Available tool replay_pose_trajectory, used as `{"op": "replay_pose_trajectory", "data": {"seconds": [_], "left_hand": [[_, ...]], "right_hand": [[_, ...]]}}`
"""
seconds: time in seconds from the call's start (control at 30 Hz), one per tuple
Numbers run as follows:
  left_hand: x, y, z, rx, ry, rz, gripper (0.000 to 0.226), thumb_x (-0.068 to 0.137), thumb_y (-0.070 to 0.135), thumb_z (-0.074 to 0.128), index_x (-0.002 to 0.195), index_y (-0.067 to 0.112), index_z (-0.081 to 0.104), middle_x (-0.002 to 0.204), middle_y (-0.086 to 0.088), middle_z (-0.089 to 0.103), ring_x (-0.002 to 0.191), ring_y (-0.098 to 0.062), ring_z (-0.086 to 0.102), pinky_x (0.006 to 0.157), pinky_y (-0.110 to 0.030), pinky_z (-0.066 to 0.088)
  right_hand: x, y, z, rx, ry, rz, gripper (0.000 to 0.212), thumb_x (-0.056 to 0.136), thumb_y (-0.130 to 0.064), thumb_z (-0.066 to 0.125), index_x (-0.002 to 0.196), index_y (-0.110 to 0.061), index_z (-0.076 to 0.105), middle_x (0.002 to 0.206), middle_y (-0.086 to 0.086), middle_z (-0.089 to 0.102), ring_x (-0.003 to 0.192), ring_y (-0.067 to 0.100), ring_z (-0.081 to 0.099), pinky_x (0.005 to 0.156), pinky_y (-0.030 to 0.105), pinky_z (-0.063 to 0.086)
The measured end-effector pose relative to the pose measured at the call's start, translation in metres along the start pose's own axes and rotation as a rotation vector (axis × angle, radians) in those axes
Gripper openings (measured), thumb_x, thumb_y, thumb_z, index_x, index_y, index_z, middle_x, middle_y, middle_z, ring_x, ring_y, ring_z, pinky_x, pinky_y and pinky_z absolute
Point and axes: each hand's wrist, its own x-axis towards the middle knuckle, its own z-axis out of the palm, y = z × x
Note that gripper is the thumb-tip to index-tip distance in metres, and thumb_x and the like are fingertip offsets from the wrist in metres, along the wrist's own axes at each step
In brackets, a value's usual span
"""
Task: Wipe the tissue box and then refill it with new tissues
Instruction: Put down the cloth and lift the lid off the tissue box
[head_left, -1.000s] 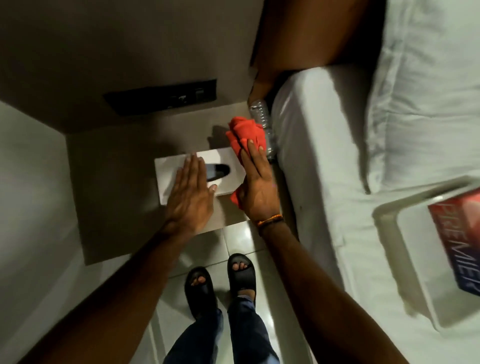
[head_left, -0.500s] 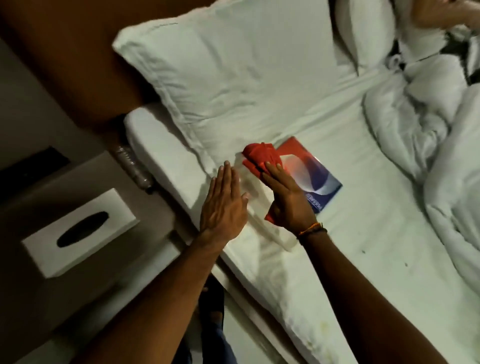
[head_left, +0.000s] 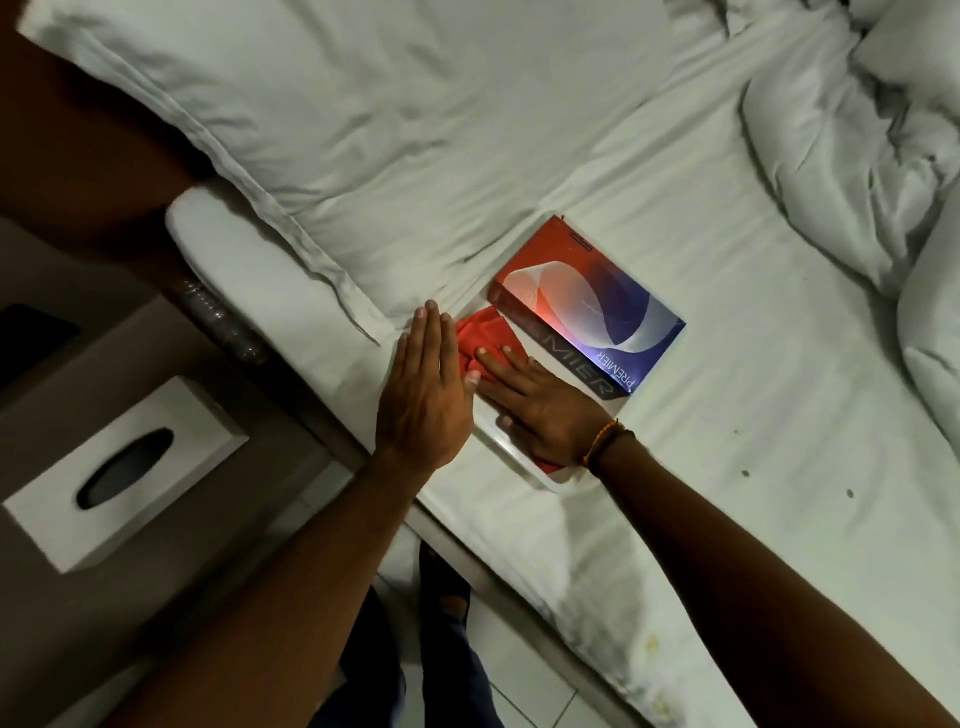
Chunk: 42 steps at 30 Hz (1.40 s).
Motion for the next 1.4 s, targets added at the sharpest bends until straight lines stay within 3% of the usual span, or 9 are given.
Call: {"op": "replay_pose_trajectory", "data": {"seconds": [0.1,0.33,0.47,0.6,0.8,1.03,1.27,1.33,1.4], "left_hand": [[0.000,0.002,0.000,0.002,0.003,-0.006,0.068,0.107,0.040,0.033,0.157,-0.003,0.019,0.166,-0.024,0.013,0.156,-0.034,0.009,0.125,-0.045,0.019],[0.001,0.002,-0.001,0.005,0.022,-0.004,0.067,0.106,0.039,0.033,0.157,-0.003,0.019,0.166,-0.024,0.012,0.156,-0.034,0.008,0.125,-0.045,0.018],[-0.013,-0.017,-0.009,-0.077,0.029,-0.071,0.071,0.102,0.041,0.031,0.157,-0.002,0.018,0.167,-0.021,0.012,0.157,-0.031,0.008,0.126,-0.045,0.018],[-0.048,-0.078,-0.021,-0.222,0.056,-0.284,0.072,0.101,0.040,0.029,0.157,-0.003,0.020,0.167,-0.021,0.013,0.156,-0.032,0.011,0.124,-0.050,0.020],[-0.154,-0.209,-0.034,-0.183,0.139,-0.617,0.067,0.107,0.044,0.024,0.159,0.003,0.015,0.168,-0.017,0.013,0.156,-0.028,0.011,0.126,-0.045,0.019],[-0.251,-0.325,-0.025,-0.226,0.140,-0.940,0.064,0.106,0.032,0.040,0.159,0.003,0.020,0.168,-0.015,0.015,0.155,-0.033,0.015,0.126,-0.045,0.015],[-0.278,-0.381,0.039,-0.435,0.044,-1.192,0.063,0.108,0.047,0.026,0.160,0.012,0.019,0.168,-0.009,0.020,0.152,-0.029,0.023,0.122,-0.042,0.022],[-0.278,-0.394,0.056,-0.543,0.088,-1.230,0.059,0.108,0.045,0.031,0.155,0.010,0.034,0.159,-0.015,0.038,0.144,-0.032,0.038,0.118,-0.040,0.031],[-0.278,-0.402,0.068,-0.654,0.145,-1.203,0.047,0.107,0.042,0.037,0.133,0.008,0.058,0.133,-0.016,0.062,0.121,-0.033,0.057,0.097,-0.034,0.044]], "right_hand": [[0.000,0.002,0.003,-0.022,-0.055,0.059,0.066,0.105,-0.029,0.047,0.163,-0.019,0.017,0.173,0.009,0.002,0.160,0.037,0.000,0.123,0.057,0.026],[-0.001,-0.002,-0.001,0.074,-0.037,0.098,0.059,0.108,-0.031,0.043,0.163,-0.022,0.022,0.173,0.003,0.005,0.160,0.032,-0.001,0.124,0.058,0.023],[0.009,-0.023,-0.025,0.312,0.277,0.173,0.046,0.106,-0.021,0.040,0.149,-0.013,0.052,0.163,0.007,0.039,0.156,0.026,0.026,0.123,0.055,0.027],[0.057,-0.078,-0.041,0.310,0.491,0.046,0.036,0.106,-0.017,0.042,0.131,-0.010,0.067,0.146,0.007,0.060,0.144,0.026,0.047,0.121,0.049,0.036],[0.174,-0.199,-0.015,0.314,0.298,-0.163,0.032,0.106,-0.016,0.045,0.128,-0.013,0.068,0.134,0.003,0.068,0.130,0.024,0.059,0.112,0.034,0.045],[0.249,-0.263,0.080,0.317,-0.050,-0.036,0.032,0.099,0.000,0.051,0.128,0.006,0.064,0.130,0.025,0.066,0.122,0.041,0.063,0.110,0.041,0.045],[0.302,-0.230,0.175,0.447,-0.126,0.363,0.039,0.103,-0.040,0.055,0.122,-0.007,0.066,0.124,0.019,0.069,0.116,0.040,0.064,0.104,0.044,0.049],[0.314,-0.223,0.192,0.518,-0.140,0.442,0.043,0.098,-0.055,0.056,0.109,-0.015,0.069,0.109,0.010,0.072,0.106,0.033,0.067,0.098,0.045,0.053],[0.321,-0.220,0.201,0.613,-0.134,0.500,0.050,0.089,-0.066,0.058,0.103,-0.020,0.071,0.101,0.005,0.074,0.098,0.028,0.068,0.095,0.052,0.057]]}}
